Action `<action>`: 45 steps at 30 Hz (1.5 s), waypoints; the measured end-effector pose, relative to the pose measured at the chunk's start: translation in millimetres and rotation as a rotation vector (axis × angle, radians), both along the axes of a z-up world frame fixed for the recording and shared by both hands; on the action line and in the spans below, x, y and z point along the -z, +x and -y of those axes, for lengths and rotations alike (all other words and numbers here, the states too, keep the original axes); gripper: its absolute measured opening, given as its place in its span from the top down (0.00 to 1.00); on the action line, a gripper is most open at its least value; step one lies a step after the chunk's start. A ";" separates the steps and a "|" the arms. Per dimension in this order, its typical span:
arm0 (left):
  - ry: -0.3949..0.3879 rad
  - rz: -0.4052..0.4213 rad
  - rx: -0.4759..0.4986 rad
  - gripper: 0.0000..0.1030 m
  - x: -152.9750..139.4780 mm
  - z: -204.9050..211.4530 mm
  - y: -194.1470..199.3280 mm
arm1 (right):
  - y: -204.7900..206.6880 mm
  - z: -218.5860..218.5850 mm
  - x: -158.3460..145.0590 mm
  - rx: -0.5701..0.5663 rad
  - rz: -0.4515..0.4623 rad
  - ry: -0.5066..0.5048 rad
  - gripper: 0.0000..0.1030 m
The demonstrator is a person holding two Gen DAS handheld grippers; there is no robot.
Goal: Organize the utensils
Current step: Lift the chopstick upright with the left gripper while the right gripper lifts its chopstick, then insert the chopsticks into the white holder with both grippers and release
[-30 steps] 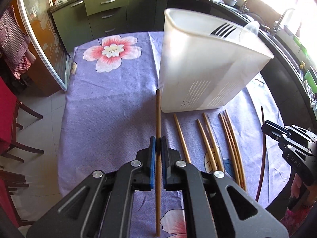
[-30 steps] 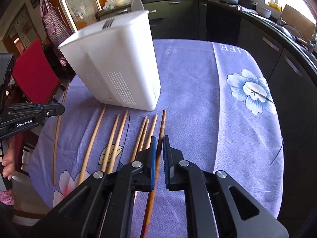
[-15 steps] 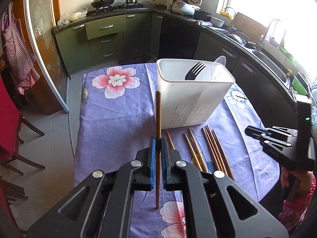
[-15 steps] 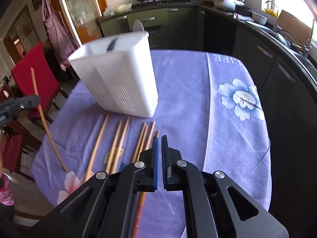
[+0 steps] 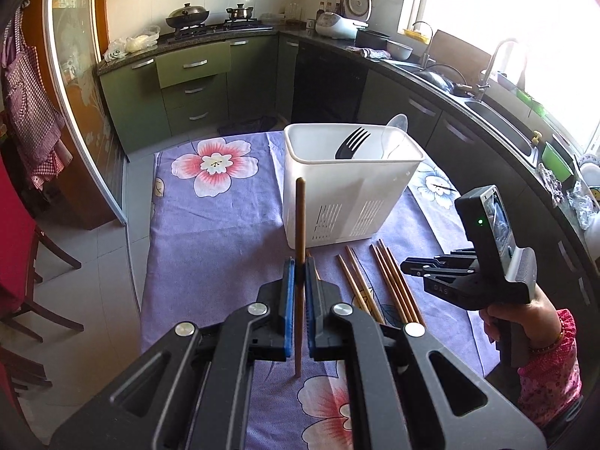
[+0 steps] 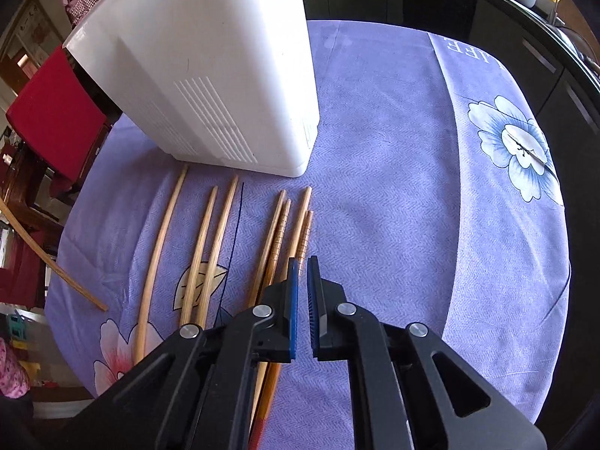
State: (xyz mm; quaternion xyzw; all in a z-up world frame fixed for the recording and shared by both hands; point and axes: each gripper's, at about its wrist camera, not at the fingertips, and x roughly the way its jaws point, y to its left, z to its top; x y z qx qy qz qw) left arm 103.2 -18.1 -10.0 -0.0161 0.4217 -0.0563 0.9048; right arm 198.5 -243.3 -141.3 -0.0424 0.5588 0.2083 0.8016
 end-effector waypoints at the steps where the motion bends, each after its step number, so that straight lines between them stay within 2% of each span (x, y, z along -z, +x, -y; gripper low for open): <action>1: 0.001 0.002 0.001 0.95 -0.2 -0.8 -1.3 | -0.2 -1.7 0.6 -0.002 -0.002 -0.004 0.94; 13: -0.010 0.007 0.003 0.95 -1.0 -4.1 -4.3 | 3.4 -25.5 11.9 -0.022 -0.016 -0.113 0.93; 18: -0.010 0.009 0.005 0.95 -1.3 -5.2 -4.0 | 1.7 -37.3 13.2 -0.024 0.029 -0.153 0.94; 20: -0.010 0.007 0.004 0.95 -1.1 -4.8 -3.8 | 0.0 -36.7 10.4 -0.022 0.036 -0.132 0.94; 22: -0.010 0.007 0.006 0.95 -2.3 -5.1 -5.0 | -4.5 -31.1 -1.2 -0.009 0.063 -0.089 0.94; 31: -0.006 0.050 0.007 0.95 -25.3 -5.6 -11.3 | -32.3 17.4 -108.1 0.043 0.287 0.104 0.94; 35: 0.000 0.065 0.002 0.95 -32.5 -4.7 -12.3 | -42.3 30.9 -131.2 0.056 0.346 0.150 0.94; 41: -0.007 0.075 0.004 0.95 -43.8 -5.6 -10.3 | -57.3 34.8 -150.2 0.047 0.384 0.200 0.94; 45: 0.005 0.110 0.013 0.95 -63.9 -1.6 -9.8 | -62.2 35.5 -182.4 0.037 0.445 0.236 0.94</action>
